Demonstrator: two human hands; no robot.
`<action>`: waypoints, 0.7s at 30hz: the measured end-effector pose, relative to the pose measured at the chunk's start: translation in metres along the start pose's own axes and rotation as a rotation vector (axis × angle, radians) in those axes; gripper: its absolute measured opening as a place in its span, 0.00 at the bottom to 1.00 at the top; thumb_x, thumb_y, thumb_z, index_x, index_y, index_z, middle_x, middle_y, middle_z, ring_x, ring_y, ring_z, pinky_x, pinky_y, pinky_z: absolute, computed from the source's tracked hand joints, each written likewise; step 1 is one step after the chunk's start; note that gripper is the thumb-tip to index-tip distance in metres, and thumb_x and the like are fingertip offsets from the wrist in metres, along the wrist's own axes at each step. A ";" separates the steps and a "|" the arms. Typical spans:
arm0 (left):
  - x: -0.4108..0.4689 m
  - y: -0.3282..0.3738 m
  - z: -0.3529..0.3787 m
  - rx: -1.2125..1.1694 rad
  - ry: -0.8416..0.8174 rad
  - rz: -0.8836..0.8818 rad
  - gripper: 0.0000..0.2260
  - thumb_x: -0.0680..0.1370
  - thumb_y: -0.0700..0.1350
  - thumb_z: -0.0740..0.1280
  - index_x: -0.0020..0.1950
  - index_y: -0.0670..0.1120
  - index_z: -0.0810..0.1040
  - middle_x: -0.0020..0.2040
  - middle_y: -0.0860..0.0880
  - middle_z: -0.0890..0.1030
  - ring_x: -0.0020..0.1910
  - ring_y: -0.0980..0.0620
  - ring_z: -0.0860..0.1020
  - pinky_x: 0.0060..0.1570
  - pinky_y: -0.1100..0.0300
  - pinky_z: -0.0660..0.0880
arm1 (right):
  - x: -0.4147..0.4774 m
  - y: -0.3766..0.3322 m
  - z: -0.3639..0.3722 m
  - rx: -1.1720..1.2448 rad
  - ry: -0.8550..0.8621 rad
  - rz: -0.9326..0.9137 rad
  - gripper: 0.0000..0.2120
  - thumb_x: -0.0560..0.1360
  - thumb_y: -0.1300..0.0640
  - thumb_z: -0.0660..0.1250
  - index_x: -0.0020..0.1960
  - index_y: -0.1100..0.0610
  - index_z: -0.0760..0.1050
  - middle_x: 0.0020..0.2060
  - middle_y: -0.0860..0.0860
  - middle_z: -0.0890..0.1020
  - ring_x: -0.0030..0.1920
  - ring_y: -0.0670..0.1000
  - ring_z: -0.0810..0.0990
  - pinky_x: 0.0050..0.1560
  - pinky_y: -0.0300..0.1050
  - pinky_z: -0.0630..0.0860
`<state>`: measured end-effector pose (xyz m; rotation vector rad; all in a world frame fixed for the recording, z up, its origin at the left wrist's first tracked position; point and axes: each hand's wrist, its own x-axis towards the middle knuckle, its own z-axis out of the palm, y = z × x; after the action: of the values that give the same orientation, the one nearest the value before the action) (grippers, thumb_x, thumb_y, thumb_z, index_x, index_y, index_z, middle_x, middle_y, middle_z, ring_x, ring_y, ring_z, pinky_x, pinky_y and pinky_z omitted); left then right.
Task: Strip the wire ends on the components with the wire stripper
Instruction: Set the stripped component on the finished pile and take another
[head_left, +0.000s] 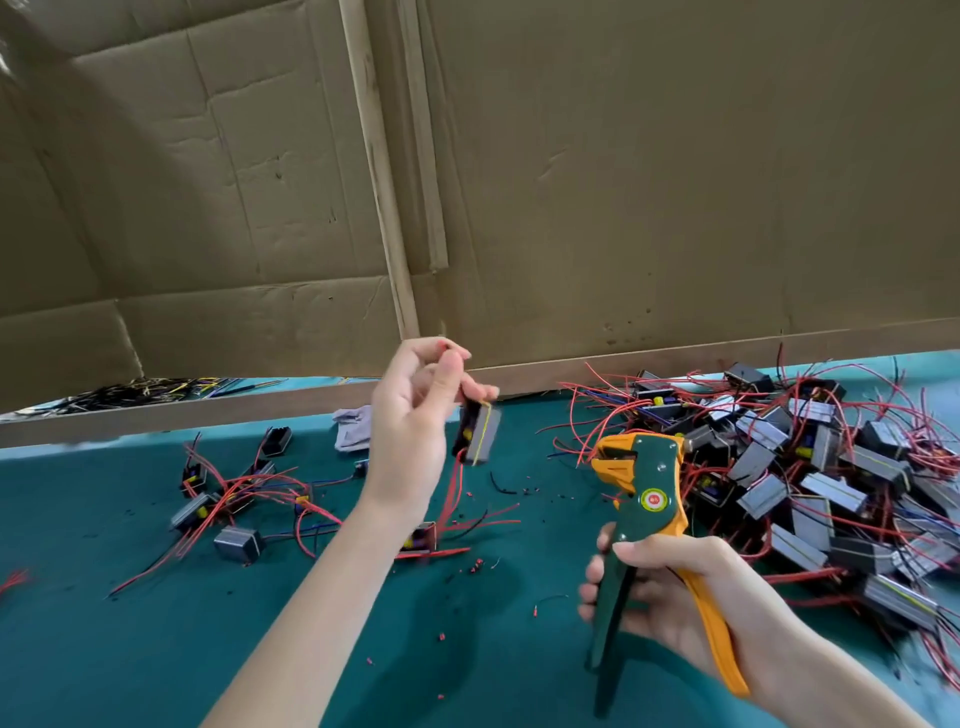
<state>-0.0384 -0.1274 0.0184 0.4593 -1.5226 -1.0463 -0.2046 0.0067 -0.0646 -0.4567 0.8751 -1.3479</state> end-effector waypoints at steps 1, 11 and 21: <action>-0.002 -0.003 0.003 0.051 -0.028 0.016 0.06 0.81 0.43 0.61 0.48 0.48 0.76 0.32 0.52 0.79 0.41 0.47 0.82 0.48 0.58 0.77 | -0.001 0.000 0.001 -0.008 -0.006 -0.015 0.14 0.60 0.66 0.69 0.45 0.67 0.76 0.36 0.65 0.78 0.36 0.64 0.80 0.38 0.58 0.81; -0.034 -0.063 0.021 0.235 -0.193 -0.393 0.08 0.80 0.37 0.62 0.56 0.44 0.78 0.41 0.48 0.80 0.41 0.56 0.79 0.41 0.61 0.79 | -0.005 -0.003 0.005 -0.046 -0.006 -0.045 0.14 0.60 0.66 0.68 0.45 0.67 0.76 0.36 0.65 0.78 0.36 0.64 0.81 0.37 0.57 0.81; -0.031 -0.061 0.022 0.151 -0.139 -0.402 0.02 0.79 0.43 0.66 0.47 0.46 0.77 0.38 0.53 0.82 0.42 0.53 0.82 0.47 0.58 0.78 | -0.003 -0.003 0.006 -0.044 0.005 -0.038 0.18 0.54 0.66 0.72 0.44 0.67 0.77 0.36 0.65 0.78 0.35 0.65 0.81 0.37 0.58 0.81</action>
<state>-0.0671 -0.1272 -0.0477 0.8381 -1.6806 -1.2968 -0.2015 0.0082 -0.0577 -0.5061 0.9054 -1.3676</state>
